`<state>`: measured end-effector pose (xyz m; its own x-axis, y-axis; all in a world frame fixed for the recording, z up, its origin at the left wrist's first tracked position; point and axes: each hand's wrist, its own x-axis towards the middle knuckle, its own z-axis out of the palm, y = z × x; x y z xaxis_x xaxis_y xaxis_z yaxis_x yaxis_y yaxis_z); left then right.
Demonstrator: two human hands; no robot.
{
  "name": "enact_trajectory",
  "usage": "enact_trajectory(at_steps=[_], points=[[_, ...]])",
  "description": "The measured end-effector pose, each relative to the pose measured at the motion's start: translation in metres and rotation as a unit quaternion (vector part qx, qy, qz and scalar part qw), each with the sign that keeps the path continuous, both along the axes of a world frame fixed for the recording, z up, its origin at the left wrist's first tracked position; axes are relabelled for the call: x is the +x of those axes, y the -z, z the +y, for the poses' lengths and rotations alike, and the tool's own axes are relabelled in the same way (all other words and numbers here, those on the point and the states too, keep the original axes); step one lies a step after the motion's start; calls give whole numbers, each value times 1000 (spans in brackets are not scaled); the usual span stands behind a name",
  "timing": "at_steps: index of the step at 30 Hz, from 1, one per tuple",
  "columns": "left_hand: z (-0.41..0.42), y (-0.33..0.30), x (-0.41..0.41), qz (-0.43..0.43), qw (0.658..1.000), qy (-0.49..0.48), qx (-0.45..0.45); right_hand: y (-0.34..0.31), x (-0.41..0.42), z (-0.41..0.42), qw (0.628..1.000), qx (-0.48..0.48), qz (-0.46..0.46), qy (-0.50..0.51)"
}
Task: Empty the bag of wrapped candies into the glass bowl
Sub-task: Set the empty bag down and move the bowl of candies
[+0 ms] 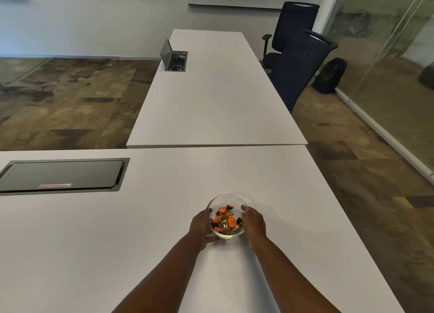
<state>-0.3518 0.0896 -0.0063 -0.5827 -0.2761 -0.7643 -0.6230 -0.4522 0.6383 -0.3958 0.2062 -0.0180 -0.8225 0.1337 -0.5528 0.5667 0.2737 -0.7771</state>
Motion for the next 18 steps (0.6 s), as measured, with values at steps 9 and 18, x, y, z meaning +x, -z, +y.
enact_trajectory(at_steps=[9,18], points=[[7,-5,4,23,998,-12,-53,-1,1,6,1000,8,0,-13],[9,-3,8,21,999,5,-49,-1,6,14,999,22,6,-33]])
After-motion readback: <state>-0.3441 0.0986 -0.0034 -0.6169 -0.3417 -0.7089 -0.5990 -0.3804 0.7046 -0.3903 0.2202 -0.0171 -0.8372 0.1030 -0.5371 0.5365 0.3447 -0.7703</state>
